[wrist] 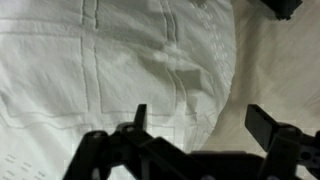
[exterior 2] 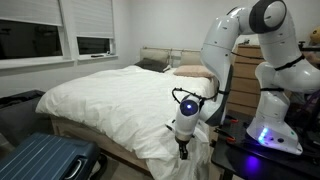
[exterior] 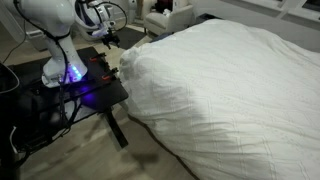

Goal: Uncover the right corner of the bed

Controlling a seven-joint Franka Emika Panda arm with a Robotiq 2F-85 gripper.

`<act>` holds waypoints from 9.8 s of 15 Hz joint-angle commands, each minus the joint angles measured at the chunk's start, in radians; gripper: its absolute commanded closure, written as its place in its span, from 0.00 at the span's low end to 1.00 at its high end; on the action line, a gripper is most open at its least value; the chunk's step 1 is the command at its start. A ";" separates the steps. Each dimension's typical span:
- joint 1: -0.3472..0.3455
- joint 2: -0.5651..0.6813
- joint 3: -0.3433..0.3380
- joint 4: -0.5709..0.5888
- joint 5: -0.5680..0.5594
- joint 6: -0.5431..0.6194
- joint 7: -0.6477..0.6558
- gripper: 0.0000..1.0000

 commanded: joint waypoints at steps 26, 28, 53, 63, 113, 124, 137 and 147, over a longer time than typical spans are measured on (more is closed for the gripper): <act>-0.210 0.474 0.233 0.436 -0.919 -0.591 0.713 0.80; -0.320 0.419 0.294 0.453 -0.863 -0.557 0.627 0.95; -0.506 -0.235 -0.032 0.633 0.175 -0.568 -0.057 1.00; -0.697 -0.179 -0.186 0.904 0.117 -0.548 -0.035 1.00; -1.027 -0.247 0.060 0.735 0.704 -1.287 -1.379 0.00; -0.919 -0.428 0.031 0.126 0.703 -0.814 -1.317 0.00; -0.791 -0.546 -0.015 -0.284 0.556 -0.170 -0.623 0.00; -0.781 -0.464 -0.091 -0.357 0.395 0.085 -0.558 0.00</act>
